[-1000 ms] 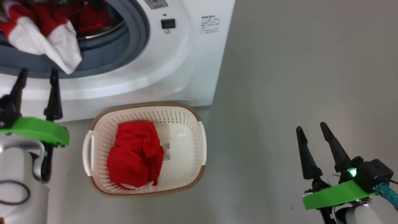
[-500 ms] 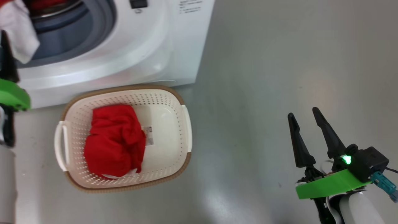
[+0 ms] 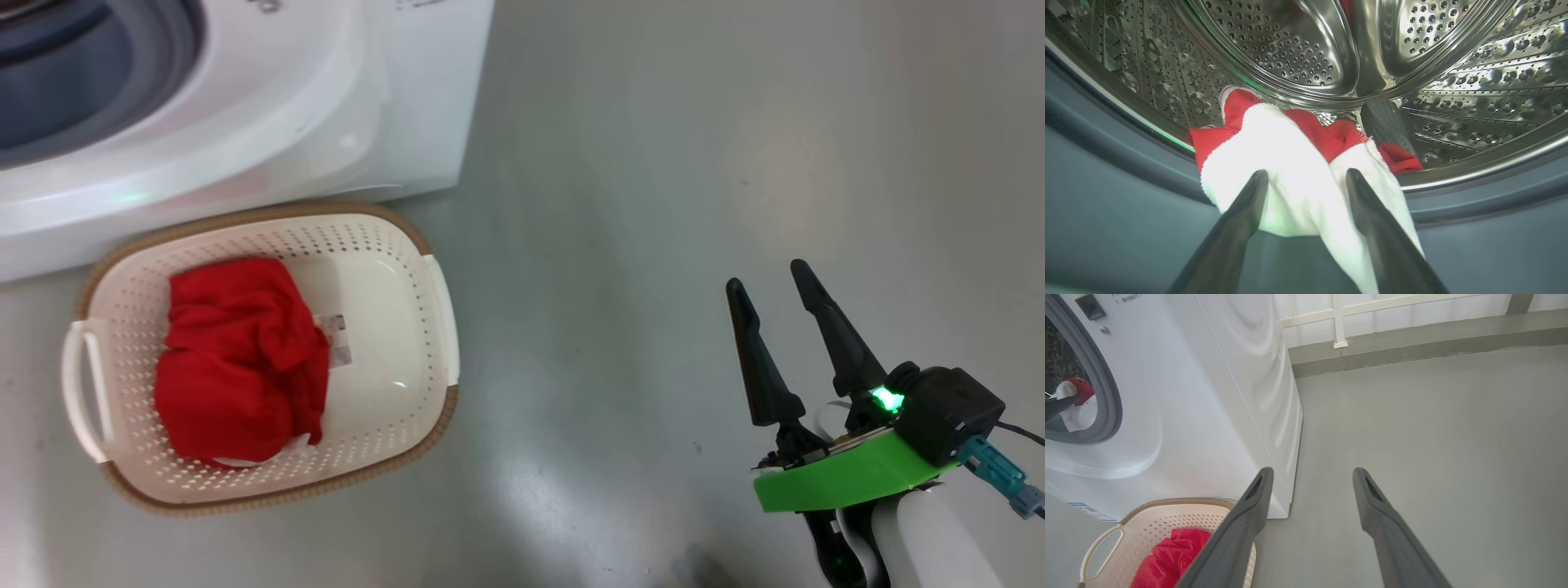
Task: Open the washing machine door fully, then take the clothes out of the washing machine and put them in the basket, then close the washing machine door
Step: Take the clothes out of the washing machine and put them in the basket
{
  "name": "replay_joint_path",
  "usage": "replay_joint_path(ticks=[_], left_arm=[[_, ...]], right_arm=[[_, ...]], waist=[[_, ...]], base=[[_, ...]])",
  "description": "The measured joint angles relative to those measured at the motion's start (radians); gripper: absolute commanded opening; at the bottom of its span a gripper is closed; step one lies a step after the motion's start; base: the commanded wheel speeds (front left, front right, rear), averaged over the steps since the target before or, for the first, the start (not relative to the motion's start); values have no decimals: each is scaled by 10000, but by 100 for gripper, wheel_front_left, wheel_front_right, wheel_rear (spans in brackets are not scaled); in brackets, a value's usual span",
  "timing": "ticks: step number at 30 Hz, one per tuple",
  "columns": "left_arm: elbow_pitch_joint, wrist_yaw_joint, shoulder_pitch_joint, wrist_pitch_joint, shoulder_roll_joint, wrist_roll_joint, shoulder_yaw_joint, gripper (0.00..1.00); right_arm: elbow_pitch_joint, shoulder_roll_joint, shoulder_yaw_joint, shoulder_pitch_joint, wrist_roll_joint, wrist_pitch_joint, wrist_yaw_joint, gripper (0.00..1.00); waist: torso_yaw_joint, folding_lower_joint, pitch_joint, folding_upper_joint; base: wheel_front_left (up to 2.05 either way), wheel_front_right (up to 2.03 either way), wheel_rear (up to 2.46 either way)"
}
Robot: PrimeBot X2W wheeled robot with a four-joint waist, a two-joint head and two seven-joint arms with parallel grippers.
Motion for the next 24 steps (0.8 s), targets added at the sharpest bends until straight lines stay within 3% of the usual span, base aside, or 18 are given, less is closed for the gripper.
replay_joint_path(ticks=[12,13,14,15,16,17,24], left_arm=[[851,58,-637,0,696,127,79,100],[888,56,-695,0,709,167,88,95],[918,54,-745,0,713,174,84,43],[947,46,-779,0,713,178,79,43],[966,42,-793,0,713,178,75,33],[970,40,-794,0,713,178,67,0],[504,-148,-800,0,449,165,38,0]], right_arm=[[-138,0,316,-126,196,0,0,100],[-153,0,316,-166,196,0,0,100],[-176,0,313,-212,196,0,0,100],[-209,0,309,-218,196,-2,0,100],[-211,0,307,-218,196,-2,0,100],[-211,0,301,-218,196,0,0,100],[-207,0,238,-253,196,0,0,100]], waist=[[-549,0,435,0],[-574,0,459,0],[-590,0,483,0],[-595,0,503,0],[-590,0,510,0],[-576,0,508,0],[-336,0,420,0]], base=[[0,0,0],[0,0,0],[0,0,0],[0,0,0],[0,0,0],[0,0,0],[0,0,0]])
